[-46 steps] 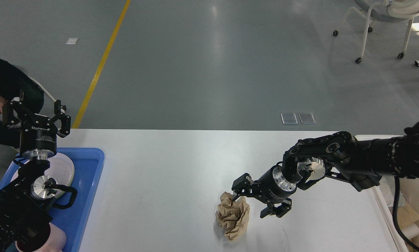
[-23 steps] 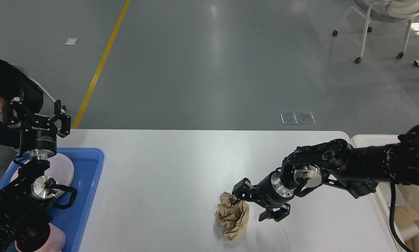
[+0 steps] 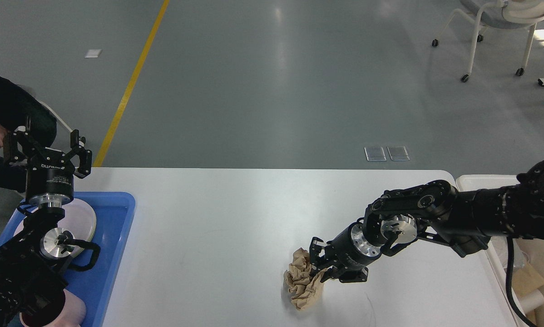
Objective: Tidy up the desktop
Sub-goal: 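Grasp the crumpled paper bag with the right gripper, then lift the paper bag and drop it into the white bin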
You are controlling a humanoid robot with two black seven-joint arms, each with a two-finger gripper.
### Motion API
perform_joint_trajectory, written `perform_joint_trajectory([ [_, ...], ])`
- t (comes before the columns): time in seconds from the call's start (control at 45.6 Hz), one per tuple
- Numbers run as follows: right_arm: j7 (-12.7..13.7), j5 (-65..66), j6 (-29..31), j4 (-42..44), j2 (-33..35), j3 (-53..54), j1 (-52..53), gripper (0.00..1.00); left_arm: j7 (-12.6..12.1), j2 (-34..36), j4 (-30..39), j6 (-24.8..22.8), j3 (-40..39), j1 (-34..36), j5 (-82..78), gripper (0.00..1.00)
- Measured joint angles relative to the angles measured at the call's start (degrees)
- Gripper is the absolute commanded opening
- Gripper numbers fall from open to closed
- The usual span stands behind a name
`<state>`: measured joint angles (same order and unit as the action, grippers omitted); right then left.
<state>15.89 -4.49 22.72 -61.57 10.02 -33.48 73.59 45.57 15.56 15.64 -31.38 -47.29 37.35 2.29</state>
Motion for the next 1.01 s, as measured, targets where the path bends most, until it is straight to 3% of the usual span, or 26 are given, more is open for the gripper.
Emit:
perform_joint_trajectory([
  [0.197,0.0,0.0,0.9,-2.0,1.0,0.0,2.9,0.00,0.0,0.0,0.0,0.0,0.0,0.0,0.0,0.97],
  [0.57,-0.1,-0.4,7.6,-6.6,16.4,-3.6,22.2,0.00,0.0,0.0,0.0,0.0,0.0,0.0,0.0,0.97],
  [0.746,-0.2,-0.4,7.8,-6.3,21.4,-8.9,30.0,0.00,0.0,0.0,0.0,0.0,0.0,0.0,0.0,0.97],
  [1.009,-0.3,-0.4,6.9,-4.3,25.5,-11.5,32.9,0.00,0.0,0.0,0.0,0.0,0.0,0.0,0.0,0.97],
])
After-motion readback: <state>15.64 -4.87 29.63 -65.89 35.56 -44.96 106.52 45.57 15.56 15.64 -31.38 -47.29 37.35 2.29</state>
